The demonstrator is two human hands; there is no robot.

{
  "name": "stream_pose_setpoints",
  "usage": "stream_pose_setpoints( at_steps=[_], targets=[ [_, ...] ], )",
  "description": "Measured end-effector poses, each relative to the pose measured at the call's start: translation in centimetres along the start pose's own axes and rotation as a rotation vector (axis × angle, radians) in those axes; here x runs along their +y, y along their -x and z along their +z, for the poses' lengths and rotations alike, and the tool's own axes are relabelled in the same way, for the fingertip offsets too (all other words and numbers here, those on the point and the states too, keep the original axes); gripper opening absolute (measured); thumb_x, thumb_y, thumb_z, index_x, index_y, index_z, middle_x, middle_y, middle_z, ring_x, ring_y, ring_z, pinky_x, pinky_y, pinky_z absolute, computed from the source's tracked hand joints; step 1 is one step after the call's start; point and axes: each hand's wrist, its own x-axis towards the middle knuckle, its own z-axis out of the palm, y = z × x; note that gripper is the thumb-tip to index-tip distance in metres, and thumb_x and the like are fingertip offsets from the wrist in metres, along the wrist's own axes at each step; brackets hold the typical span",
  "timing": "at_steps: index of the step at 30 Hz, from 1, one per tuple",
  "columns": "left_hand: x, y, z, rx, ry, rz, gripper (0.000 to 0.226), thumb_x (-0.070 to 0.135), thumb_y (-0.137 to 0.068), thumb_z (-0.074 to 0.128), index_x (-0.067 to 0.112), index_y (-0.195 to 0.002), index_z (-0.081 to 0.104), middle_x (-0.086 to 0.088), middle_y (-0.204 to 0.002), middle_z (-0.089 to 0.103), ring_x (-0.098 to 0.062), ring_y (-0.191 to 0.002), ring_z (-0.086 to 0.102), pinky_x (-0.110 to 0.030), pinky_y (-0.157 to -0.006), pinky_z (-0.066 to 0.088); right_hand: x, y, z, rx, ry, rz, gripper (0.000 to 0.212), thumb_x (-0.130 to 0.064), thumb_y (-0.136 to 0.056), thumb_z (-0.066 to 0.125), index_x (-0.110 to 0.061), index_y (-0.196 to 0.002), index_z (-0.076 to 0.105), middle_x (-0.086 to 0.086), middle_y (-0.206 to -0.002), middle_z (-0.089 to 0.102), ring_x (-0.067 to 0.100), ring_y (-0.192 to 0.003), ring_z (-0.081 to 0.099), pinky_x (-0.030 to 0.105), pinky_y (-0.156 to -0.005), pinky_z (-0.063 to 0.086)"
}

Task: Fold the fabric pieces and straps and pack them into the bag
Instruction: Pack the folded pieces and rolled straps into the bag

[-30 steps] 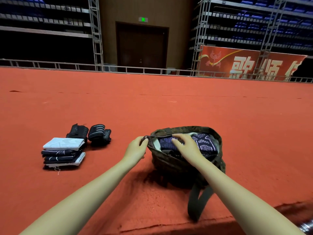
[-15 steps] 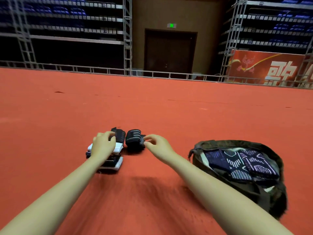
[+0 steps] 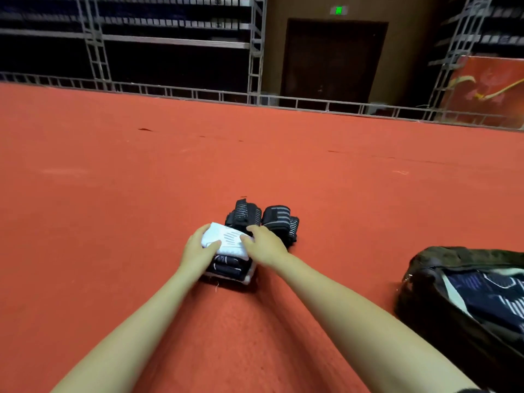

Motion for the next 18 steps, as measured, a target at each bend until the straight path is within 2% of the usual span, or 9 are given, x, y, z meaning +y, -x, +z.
stream_pose_setpoints(
  at_steps=[1,2,3,4,6,9,13,16,18],
  targets=[
    [-0.4,0.2,-0.1,-0.026,0.028,0.031,0.054,0.015,-0.082,0.064,0.015,-0.133,0.049,-0.002,-0.13,0.053,-0.017,-0.117,0.05,-0.027,-0.098,0.037,0.2,-0.3,0.0,-0.002,0.032,-0.007,0.038,-0.037,-0.094,0.044,-0.015,-0.12,0.061,0.009,-0.123,0.06,0.028,-0.116,0.053,0.035,-0.09,0.044],
    [-0.9,0.4,-0.2,-0.055,0.041,0.05,0.05,0.009,-0.085,0.062,0.016,-0.133,0.049,0.0,-0.129,0.054,-0.014,-0.116,0.05,-0.024,-0.097,0.036,0.4,-0.3,0.0,-0.003,0.05,-0.025,0.03,-0.038,-0.091,0.048,-0.018,-0.104,0.066,0.005,-0.109,0.065,0.024,-0.105,0.057,0.034,-0.08,0.045],
    [-1.3,0.4,-0.2,-0.073,0.05,0.064,0.048,0.008,-0.087,0.061,0.018,-0.133,0.049,0.002,-0.13,0.054,-0.013,-0.117,0.051,-0.024,-0.097,0.037,0.6,-0.4,0.0,-0.004,0.062,-0.039,0.024,-0.038,-0.088,0.052,-0.019,-0.088,0.065,0.0,-0.094,0.065,0.021,-0.095,0.057,0.033,-0.071,0.044],
    [-1.7,0.5,-0.3,-0.084,0.057,0.054,0.047,0.012,-0.089,0.061,0.019,-0.133,0.049,0.002,-0.131,0.054,-0.014,-0.118,0.051,-0.025,-0.097,0.038,0.7,-0.5,0.0,-0.008,0.047,-0.052,0.021,-0.037,-0.085,0.056,-0.018,-0.082,0.063,-0.002,-0.088,0.064,0.019,-0.089,0.056,0.033,-0.068,0.044],
    [-2.2,0.5,-0.3,-0.1,0.068,0.007,0.046,0.023,-0.091,0.06,0.021,-0.135,0.048,0.001,-0.132,0.055,-0.017,-0.121,0.051,-0.026,-0.095,0.039,0.5,-0.2,0.2,-0.068,-0.066,-0.05,0.024,-0.033,-0.083,0.061,-0.015,-0.098,0.064,0.001,-0.101,0.066,0.018,-0.094,0.058,0.036,-0.079,0.048],
    [-2.9,0.6,-0.2,-0.114,0.055,-0.018,0.046,0.029,-0.093,0.055,0.024,-0.138,0.044,0.0,-0.135,0.052,-0.018,-0.126,0.047,-0.025,-0.096,0.037,-0.4,0.5,0.6,-0.15,-0.158,-0.067,0.05,-0.024,-0.085,0.061,-0.017,-0.133,0.047,0.002,-0.124,0.059,0.019,-0.109,0.056,0.034,-0.095,0.045],
    [-3.1,1.5,0.1,-0.132,-0.031,0.034,0.047,0.033,-0.097,0.045,0.026,-0.143,0.036,-0.003,-0.142,0.042,-0.017,-0.133,0.035,-0.031,-0.109,0.03,-1.4,1.0,0.6,-0.209,-0.252,-0.081,0.056,-0.02,-0.084,0.063,-0.02,-0.137,0.044,0.001,-0.126,0.059,0.017,-0.11,0.056,0.032,-0.096,0.044],
    [-2.3,2.4,0.1,-0.117,-0.084,0.122,0.049,0.029,-0.097,0.042,0.025,-0.145,0.033,-0.007,-0.133,0.042,-0.01,-0.124,0.032,-0.021,-0.103,0.022,-1.6,1.3,1.0,-0.198,-0.169,-0.072,0.058,-0.028,-0.087,0.058,-0.026,-0.142,0.038,0.0,-0.131,0.057,0.02,-0.116,0.054,0.034,-0.099,0.042],
    [-1.4,2.8,0.1,-0.06,-0.159,0.159,0.052,0.033,-0.095,0.04,0.025,-0.146,0.031,-0.008,-0.134,0.039,-0.016,-0.127,0.03,-0.02,-0.103,0.017,-1.7,1.9,1.2,-0.129,-0.156,-0.069,0.062,-0.029,-0.089,0.054,-0.027,-0.147,0.03,-0.001,-0.141,0.05,0.02,-0.125,0.049,0.033,-0.104,0.038]
  ],
)
